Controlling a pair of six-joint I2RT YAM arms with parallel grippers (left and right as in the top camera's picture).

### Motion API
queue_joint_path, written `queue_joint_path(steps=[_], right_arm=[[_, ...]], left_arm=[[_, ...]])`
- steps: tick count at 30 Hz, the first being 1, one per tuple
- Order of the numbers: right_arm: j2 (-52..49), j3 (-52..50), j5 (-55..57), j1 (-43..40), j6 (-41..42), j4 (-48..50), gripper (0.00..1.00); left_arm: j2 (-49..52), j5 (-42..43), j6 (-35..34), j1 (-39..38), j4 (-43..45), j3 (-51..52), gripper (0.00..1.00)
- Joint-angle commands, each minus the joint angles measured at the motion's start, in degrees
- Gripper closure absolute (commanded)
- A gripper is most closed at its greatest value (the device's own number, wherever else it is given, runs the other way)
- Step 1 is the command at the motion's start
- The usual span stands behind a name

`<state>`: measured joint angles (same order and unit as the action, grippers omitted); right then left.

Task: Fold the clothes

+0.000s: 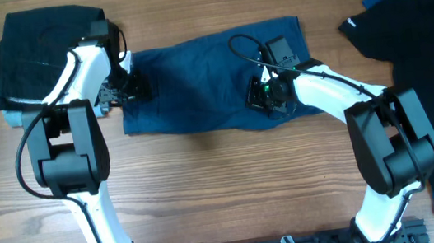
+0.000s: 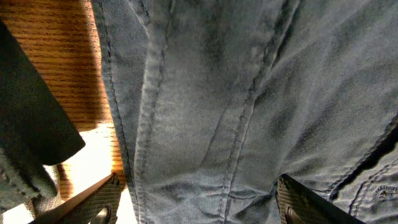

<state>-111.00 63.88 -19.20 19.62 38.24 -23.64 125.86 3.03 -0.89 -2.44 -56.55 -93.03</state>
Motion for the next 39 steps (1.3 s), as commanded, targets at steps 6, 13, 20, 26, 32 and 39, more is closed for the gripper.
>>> queue_joint_path(steps=[6,13,20,26,32,39], right_arm=[[0.96,-0.79,1.22,0.46,-0.70,-0.26,0.92],[0.96,-0.79,1.20,0.46,-0.55,-0.24,0.89],[6.69,5.99,1.16,0.46,-2.21,0.02,0.80],[8.55,6.88,-1.40,1.73,-0.59,-1.75,0.96],[2.14,6.88,0.76,9.22,2.89,0.90,0.96],[-12.28,6.88,1.62,15.80,9.94,10.80,0.96]], left_arm=[[4.44,3.17,0.46,1.33,2.75,3.21,0.44],[4.44,3.58,0.46,1.33,2.51,3.41,0.85],[-0.24,3.58,0.46,0.96,-2.34,-3.76,0.96],[-5.66,3.58,0.44,-2.12,-9.16,-14.75,0.96],[-7.48,3.56,0.46,-6.54,-13.64,-22.99,0.95],[-8.39,3.61,0.42,-6.73,-16.68,-26.99,0.95]])
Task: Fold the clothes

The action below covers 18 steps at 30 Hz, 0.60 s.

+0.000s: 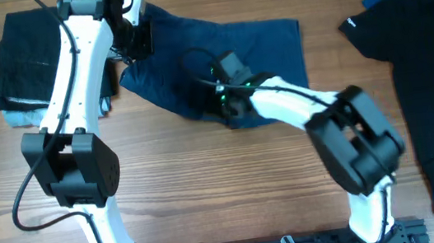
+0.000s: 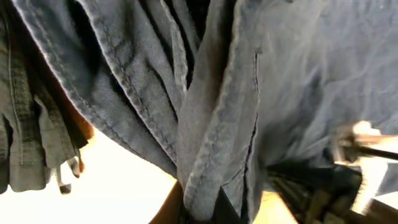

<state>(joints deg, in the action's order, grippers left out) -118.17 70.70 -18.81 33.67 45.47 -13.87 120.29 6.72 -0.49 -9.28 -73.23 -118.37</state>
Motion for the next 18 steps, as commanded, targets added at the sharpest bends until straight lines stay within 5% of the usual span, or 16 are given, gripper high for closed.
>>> queue_joint_path(steps=[1,5,10,18], right_arm=[[-5.97,0.07,0.79,2.12,2.62,0.96,0.96],[-0.68,1.14,-3.28,1.27,-2.29,0.90,0.96],[15.21,1.62,15.96,-0.96,-12.90,-2.32,0.96],[3.74,1.60,10.80,-1.75,-13.35,8.72,0.96]], left_arm=[[-2.99,-0.09,0.02,0.11,-0.26,-1.66,0.95],[-3.13,-0.09,0.02,0.11,-0.94,-1.66,0.95],[-3.41,0.76,0.02,0.11,-0.96,-1.66,0.96],[-3.43,2.91,-2.99,0.04,-0.96,-1.77,0.96]])
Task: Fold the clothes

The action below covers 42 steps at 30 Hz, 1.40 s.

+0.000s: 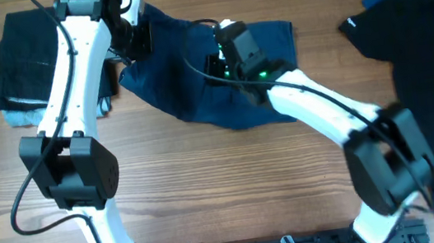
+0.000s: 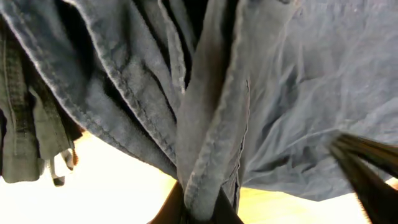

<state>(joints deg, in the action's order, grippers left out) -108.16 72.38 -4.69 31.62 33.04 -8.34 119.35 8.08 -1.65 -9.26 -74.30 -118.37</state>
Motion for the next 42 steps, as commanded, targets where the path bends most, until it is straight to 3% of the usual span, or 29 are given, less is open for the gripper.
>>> queue_joint_path(steps=[1,3,6,12,16,24,29,35,42], right_arm=[[-9.53,-0.09,-6.05,0.31,-0.48,5.99,0.96],[-13.97,-0.07,-7.67,0.31,3.08,8.15,0.96],[-17.42,-0.07,-11.91,0.35,1.55,11.30,0.96],[-7.96,8.31,-7.10,-3.28,-4.98,0.90,0.96],[-6.64,9.60,-5.38,-5.97,-5.18,3.30,0.96],[-17.70,9.57,-5.86,-3.23,0.17,12.41,0.96],[-22.58,9.60,-5.57,0.09,-2.47,14.45,0.96],[-16.68,14.56,-5.20,-4.81,-8.00,8.15,0.96],[-16.41,14.99,-5.16,-6.05,-7.32,12.39,0.96]], left_arm=[[-2.49,1.55,-1.84,-0.02,0.09,-1.77,0.96],[-2.49,1.55,-1.86,-0.02,0.09,-1.77,0.95],[-2.49,2.03,-3.54,-0.02,0.11,-1.77,0.95],[-2.47,3.28,-3.56,-0.02,0.09,-1.77,0.96],[-2.47,3.30,-3.56,-0.02,0.09,-1.77,0.95],[-2.47,3.28,-5.22,0.00,0.11,-1.77,0.95],[-2.47,3.26,-5.22,0.00,0.09,-1.77,0.95],[-2.47,3.26,-5.22,0.00,0.09,-1.77,0.95],[-2.47,3.26,-5.22,-0.02,0.11,-1.77,0.94]])
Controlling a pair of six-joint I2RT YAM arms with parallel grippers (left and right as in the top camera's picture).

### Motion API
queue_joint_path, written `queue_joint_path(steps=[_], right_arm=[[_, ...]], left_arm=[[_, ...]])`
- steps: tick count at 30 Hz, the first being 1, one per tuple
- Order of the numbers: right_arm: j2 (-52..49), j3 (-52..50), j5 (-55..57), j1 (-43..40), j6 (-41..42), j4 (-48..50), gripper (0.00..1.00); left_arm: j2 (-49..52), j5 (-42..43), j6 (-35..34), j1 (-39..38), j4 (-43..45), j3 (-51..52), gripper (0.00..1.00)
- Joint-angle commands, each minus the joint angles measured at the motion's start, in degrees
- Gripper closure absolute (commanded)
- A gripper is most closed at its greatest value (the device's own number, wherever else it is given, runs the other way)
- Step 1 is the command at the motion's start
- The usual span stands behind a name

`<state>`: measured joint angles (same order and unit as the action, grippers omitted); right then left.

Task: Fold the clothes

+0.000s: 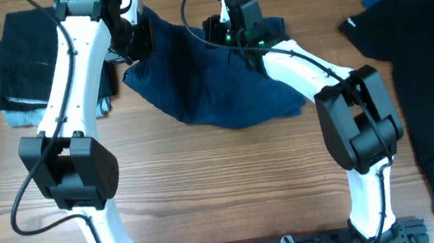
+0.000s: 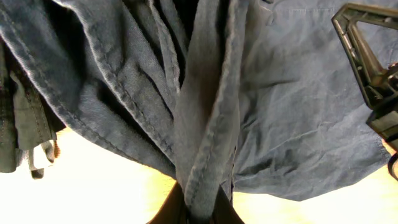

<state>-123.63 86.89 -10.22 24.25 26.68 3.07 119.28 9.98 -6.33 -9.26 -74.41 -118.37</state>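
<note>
A dark blue denim garment (image 1: pixel 205 90) hangs and drapes between my two grippers at the back middle of the table. My left gripper (image 1: pixel 138 38) is raised at the garment's left end. In the left wrist view it (image 2: pixel 199 208) is shut on a bunched, seamed fold of the blue cloth (image 2: pixel 298 124). My right gripper (image 1: pixel 226 22) is at the garment's upper edge, and cloth falls away from it toward the lower right. Its black fingers (image 2: pixel 367 56) show at the right of the left wrist view, against the cloth.
A folded stack of dark clothes (image 1: pixel 35 61) lies at the back left, with a pale blue piece under it. A heap of black and blue clothes covers the right side. The wooden table (image 1: pixel 209 189) is bare in front.
My right gripper has moved from the garment's middle up to its back edge. The cloth's right part has drawn in and now drapes from it. The left gripper has kept its hold and place.
The garment first lay flat, with my left gripper open at its left end and the right gripper on its front edge. Then the left gripper was shut on the left end and raised toward the back. The right gripper stood further back each time, and the cloth bunched between them.
</note>
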Motion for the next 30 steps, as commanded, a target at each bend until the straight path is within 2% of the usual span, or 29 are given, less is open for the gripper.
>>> queue_joint_path(steps=[1,10,15,16,18,20,22,23,25,26,28,30], right_arm=[[-1.88,0.48,0.37,1.46,-0.74,2.05,0.96],[-12.94,0.48,-0.15,3.10,3.41,13.99,0.96],[-13.99,0.52,-0.07,3.85,-0.13,16.65,0.96],[-12.46,0.55,-0.31,3.04,-1.25,16.11,0.91],[-6.25,0.55,-0.28,0.74,-1.25,8.87,0.81],[2.58,0.55,-0.26,-2.54,-1.79,-3.54,0.78],[11.17,0.55,0.50,-6.49,-5.27,-19.58,0.81],[14.53,0.52,1.57,-8.68,-7.65,-28.44,0.85],[17.53,0.52,5.25,-12.20,-10.10,-41.81,0.96],[17.84,0.52,6.99,-14.51,-10.25,-48.54,0.96],[17.57,-1.42,7.48,-17.79,-12.92,-54.95,0.96],[17.55,-6.62,7.19,-20.17,-13.86,-54.21,0.96]], left_arm=[[-2.40,1.38,-0.55,-0.02,0.22,-1.77,0.94],[-2.40,1.38,-0.55,-0.02,0.17,-1.77,0.95],[-2.40,1.57,-0.57,-0.02,0.22,-1.77,0.96],[-2.40,1.55,-0.57,0.00,0.22,-1.77,0.96],[-2.40,1.51,-0.55,0.00,0.22,-1.77,0.96],[-2.40,1.51,-0.55,0.00,0.33,-1.77,0.96],[-2.40,1.53,-0.55,0.00,0.63,-1.77,0.96],[-2.40,1.55,-0.59,0.00,1.07,-1.77,0.96],[-2.40,1.55,-3.26,-0.02,2.05,-1.77,0.96],[-2.40,1.60,-5.20,-0.02,2.64,-1.77,0.96],[-2.40,1.57,-6.60,-0.55,3.17,-1.77,0.96],[-2.40,1.57,-6.60,-1.60,3.26,-1.77,0.96]])
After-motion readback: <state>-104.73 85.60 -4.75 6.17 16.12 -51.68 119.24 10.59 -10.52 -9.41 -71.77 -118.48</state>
